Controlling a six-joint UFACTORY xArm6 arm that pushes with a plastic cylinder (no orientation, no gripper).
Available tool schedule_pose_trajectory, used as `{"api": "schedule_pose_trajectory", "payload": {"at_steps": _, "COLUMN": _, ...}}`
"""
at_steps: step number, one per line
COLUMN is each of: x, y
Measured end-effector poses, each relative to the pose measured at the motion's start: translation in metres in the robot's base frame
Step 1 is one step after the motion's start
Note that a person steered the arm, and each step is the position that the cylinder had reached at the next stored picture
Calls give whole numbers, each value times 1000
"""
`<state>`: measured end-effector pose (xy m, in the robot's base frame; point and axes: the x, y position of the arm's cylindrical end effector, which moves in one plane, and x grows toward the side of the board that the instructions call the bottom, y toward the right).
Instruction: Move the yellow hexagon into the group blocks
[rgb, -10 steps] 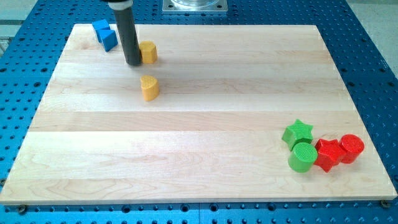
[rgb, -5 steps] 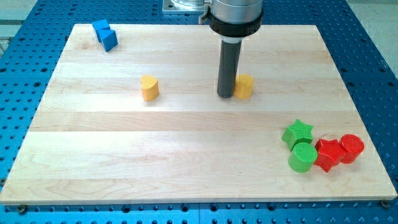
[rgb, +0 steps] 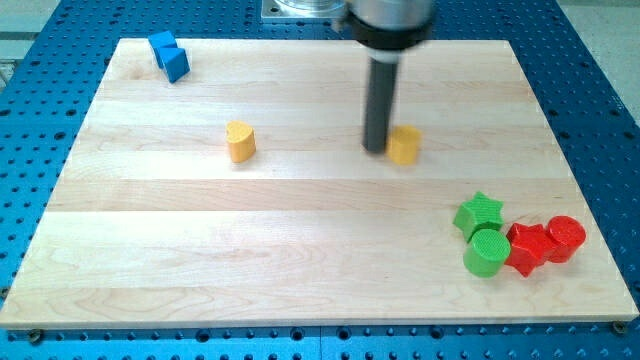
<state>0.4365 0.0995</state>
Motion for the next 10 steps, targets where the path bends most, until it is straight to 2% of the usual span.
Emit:
{"api": "schedule_pose_trajectory", "payload": {"at_steps": 1, "x": 25, "y": 50}}
{"api": "schedule_pose_trajectory", "payload": {"at_steps": 2, "x": -2, "y": 13}}
{"api": "schedule_pose_trajectory", "payload": {"at_steps": 4, "x": -4, "y": 55}}
{"api": "schedule_pose_trajectory", "payload": {"at_steps": 5, "x": 10, "y": 55}}
{"api": "schedule_pose_trajectory", "payload": {"at_steps": 6, "x": -16, "y": 55}}
{"api": "schedule_pose_trajectory", "payload": {"at_steps": 7, "x": -10, "y": 66}}
{"api": "schedule_pose_trajectory", "payload": {"at_steps": 8, "x": 6, "y": 105}}
{"api": "schedule_pose_trajectory", "payload": {"at_steps": 9, "x": -9, "y": 105}}
{"api": "schedule_pose_trajectory", "payload": {"at_steps": 10, "x": 28, "y": 87}}
